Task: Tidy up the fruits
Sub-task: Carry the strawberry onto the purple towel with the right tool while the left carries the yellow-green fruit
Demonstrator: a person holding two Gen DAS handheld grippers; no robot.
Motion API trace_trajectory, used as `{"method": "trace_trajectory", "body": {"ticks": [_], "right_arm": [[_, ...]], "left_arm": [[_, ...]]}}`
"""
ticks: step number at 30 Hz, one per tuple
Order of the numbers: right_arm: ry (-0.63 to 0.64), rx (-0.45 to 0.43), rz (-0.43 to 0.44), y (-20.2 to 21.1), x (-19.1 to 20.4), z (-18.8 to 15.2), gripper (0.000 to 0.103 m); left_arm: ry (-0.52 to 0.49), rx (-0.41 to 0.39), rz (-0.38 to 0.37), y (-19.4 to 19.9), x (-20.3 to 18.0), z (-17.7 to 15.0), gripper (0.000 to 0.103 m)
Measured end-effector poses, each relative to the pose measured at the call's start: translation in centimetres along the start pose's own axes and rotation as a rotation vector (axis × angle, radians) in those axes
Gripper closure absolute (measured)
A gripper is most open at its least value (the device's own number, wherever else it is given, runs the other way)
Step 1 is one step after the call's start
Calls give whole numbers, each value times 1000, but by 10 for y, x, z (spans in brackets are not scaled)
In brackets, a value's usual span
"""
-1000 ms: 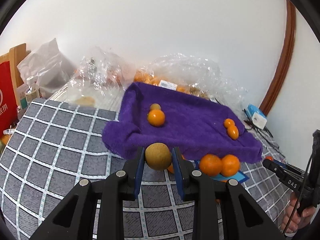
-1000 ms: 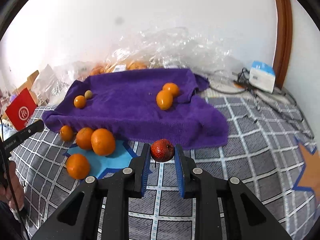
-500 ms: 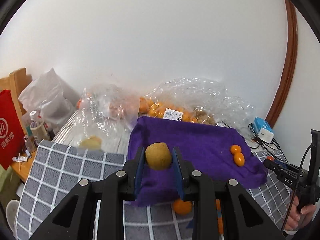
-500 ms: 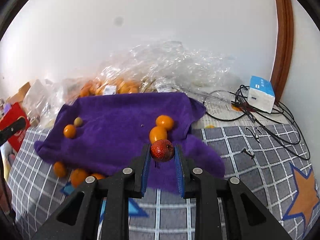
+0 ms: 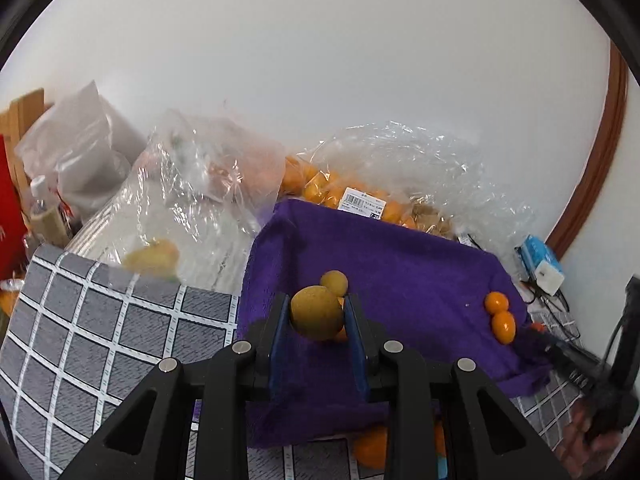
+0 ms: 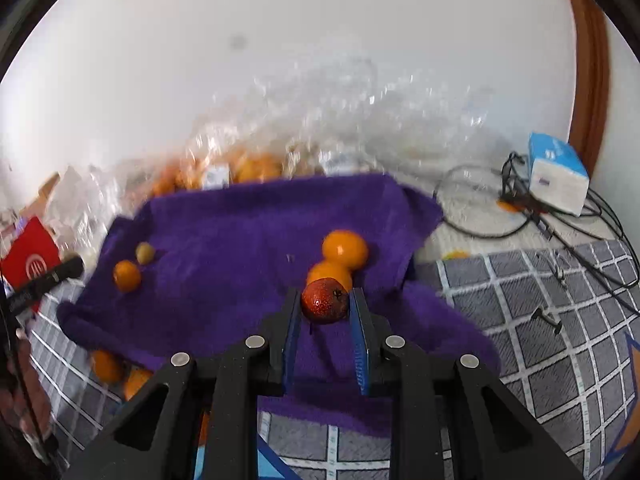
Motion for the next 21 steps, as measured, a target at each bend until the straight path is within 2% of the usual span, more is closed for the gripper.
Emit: {"method": "trace_trajectory", "body": {"ticks": [4,9,12,21], "right_arm": [[19,5,-11,-4,2,-3,79],[45,46,-37,-15,1,-11,79],[56,59,-47,-19,2,-14,79],[62,61,-56,-20,3,-15,79]], "left_arm": [[-39,6,24,-6,-3,-4,77],[-32,35,15,-12,-5,-6,77],[-51,42,35,-14,-6,-8,77],[-67,107,61,-25,-10,-17,76]]}}
Point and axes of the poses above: each gripper's, at about its wrist camera, not at the fingertips, and y roughly against the way its jaws point, x to its left, z to its top, the point moved 4 cm from there along -y, roughly the way its jaws point, and after that the axes turned 11 degrees about -z, right-handed, at the moved point
